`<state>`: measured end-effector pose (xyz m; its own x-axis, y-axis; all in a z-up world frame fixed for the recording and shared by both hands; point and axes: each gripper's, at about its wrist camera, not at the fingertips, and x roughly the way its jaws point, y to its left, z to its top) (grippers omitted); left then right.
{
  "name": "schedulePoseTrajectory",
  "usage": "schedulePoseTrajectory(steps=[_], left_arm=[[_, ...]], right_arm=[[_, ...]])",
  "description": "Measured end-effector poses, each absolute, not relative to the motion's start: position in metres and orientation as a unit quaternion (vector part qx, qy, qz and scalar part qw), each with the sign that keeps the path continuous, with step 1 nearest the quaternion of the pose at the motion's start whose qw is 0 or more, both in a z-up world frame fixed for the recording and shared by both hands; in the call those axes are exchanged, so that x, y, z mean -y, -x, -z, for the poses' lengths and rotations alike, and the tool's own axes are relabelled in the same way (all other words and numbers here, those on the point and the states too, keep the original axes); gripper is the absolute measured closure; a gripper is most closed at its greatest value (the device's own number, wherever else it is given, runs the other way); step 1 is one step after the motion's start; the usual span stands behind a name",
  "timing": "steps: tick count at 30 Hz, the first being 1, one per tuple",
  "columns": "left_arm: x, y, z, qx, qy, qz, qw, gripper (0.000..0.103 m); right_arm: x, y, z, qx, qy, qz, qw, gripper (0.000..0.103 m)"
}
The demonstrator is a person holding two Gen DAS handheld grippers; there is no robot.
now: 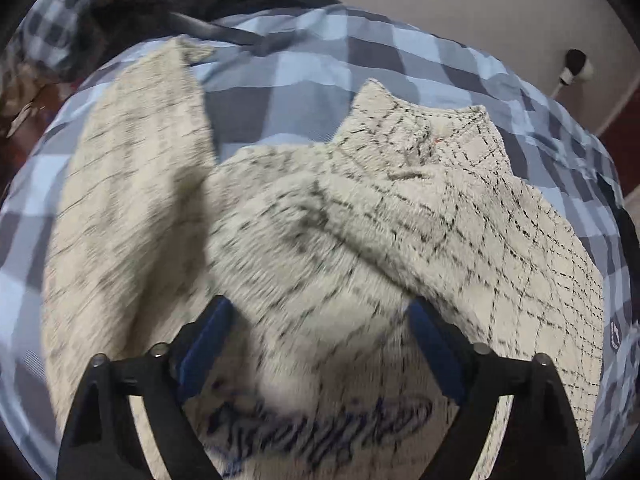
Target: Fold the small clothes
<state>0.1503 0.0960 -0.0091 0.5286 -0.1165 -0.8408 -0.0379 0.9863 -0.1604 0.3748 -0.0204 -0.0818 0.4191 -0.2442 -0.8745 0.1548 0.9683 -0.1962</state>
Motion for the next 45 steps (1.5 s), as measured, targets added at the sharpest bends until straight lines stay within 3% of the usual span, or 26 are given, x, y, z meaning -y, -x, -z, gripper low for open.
schedulePoseTrajectory(steps=[2,3,4,8,14,20,21,23,24,25,30,34,39,45], left_arm=[[-0.095,-0.151,0.011,-0.489,0.081,0.024,0.868,0.0],[-0.094,-0.151,0.012,-0.491,0.082,0.025,0.867,0.0],[-0.094,-0.151,0.013,-0.492,0.082,0.025,0.866,0.0],[-0.096,-0.148,0.008,-0.486,0.084,0.024,0.869,0.0],[-0.103,-0.144,0.0,-0.476,0.092,0.021,0.874,0.0],[-0.108,-0.141,-0.004,-0.466,0.085,0.01,0.881,0.0],[-0.108,-0.141,-0.004,-0.466,0.081,0.007,0.881,0.0],[-0.107,-0.141,-0.003,-0.468,0.075,0.004,0.88,0.0],[-0.107,-0.14,-0.002,-0.47,0.073,0.005,0.88,0.0],[-0.107,-0.139,-0.001,-0.471,0.072,0.006,0.879,0.0],[-0.106,-0.134,-0.002,-0.47,0.066,0.003,0.88,0.0],[-0.105,-0.135,-0.001,-0.47,0.064,0.003,0.88,0.0],[-0.091,-0.138,0.004,-0.474,0.038,0.004,0.88,0.0],[-0.082,-0.14,0.013,-0.479,0.009,-0.007,0.878,0.0]], right_arm=[[0.023,-0.377,0.086,-0.539,0.046,0.113,0.833,0.058],[0.022,-0.379,0.085,-0.544,0.049,0.109,0.831,0.082],[0.025,-0.376,0.079,-0.542,0.044,0.103,0.833,0.096],[0.078,-0.332,0.007,-0.478,-0.099,0.058,0.871,0.097],[0.151,-0.249,-0.116,-0.398,-0.225,0.037,0.888,0.098],[0.145,-0.197,-0.191,-0.343,-0.364,-0.057,0.864,0.097],[0.133,-0.199,-0.192,-0.347,-0.378,-0.077,0.855,0.093],[0.106,-0.207,-0.181,-0.389,-0.39,-0.106,0.828,0.071],[0.093,-0.212,-0.17,-0.423,-0.382,-0.12,0.812,0.035],[0.081,-0.213,-0.156,-0.458,-0.37,-0.129,0.798,0.014],[0.096,-0.174,-0.107,-0.52,-0.305,-0.064,0.795,0.014],[0.146,-0.136,-0.084,-0.53,-0.13,0.087,0.833,0.014],[0.214,-0.12,-0.021,-0.58,0.017,0.2,0.79,0.014],[0.241,-0.118,0.015,-0.596,0.012,0.222,0.772,0.015]])
